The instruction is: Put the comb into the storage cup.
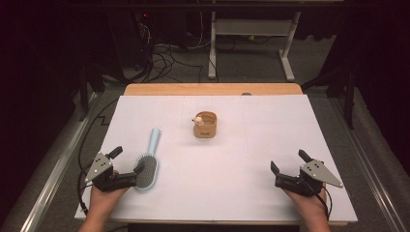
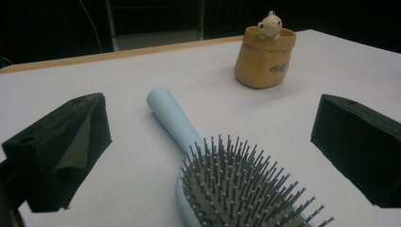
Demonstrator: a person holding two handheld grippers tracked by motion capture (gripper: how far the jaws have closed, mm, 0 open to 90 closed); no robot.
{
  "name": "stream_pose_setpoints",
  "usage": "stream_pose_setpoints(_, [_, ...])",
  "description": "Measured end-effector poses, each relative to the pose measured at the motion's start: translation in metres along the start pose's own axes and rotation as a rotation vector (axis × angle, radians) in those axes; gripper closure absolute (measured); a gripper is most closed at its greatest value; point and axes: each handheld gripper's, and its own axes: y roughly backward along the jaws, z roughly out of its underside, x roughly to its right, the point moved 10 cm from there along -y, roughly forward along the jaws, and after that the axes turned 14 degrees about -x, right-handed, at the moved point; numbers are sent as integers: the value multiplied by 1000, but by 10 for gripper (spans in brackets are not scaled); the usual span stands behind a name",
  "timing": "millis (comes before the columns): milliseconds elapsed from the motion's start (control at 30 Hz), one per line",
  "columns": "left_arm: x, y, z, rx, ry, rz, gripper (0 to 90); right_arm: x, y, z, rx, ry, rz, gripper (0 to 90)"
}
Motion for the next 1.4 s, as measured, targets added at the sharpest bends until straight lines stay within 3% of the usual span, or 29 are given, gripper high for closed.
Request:
stream_pose_setpoints(500, [-5,2,-3,5,5,-15,3,1,1,-1,1,-3,5,1])
stream_pose_setpoints(633, [-7,5,-7,15,18,-16,39,1,1,-1,1,-5,6,0])
stream_pose_setpoints(733, [-5,8,-9,20,11,-7,159,2,0,0,-1,-7,7,1])
stream_pose_setpoints(933, [-1,7,-4,-16,18,-2,194,1,1,0,-1,-5,7,1])
stream_pose_setpoints(1133, [6,6,2,-48,19,24,299,2,1,-1,0,-7,10,1])
stream_pose_setpoints(1267, [13,6,7,-93,81,64,398,2,1,0,-2,-6,10,1])
stream_pose_setpoints(1400, [24,4,18,-133,48,76,504,3,0,0,-3,-5,6,1])
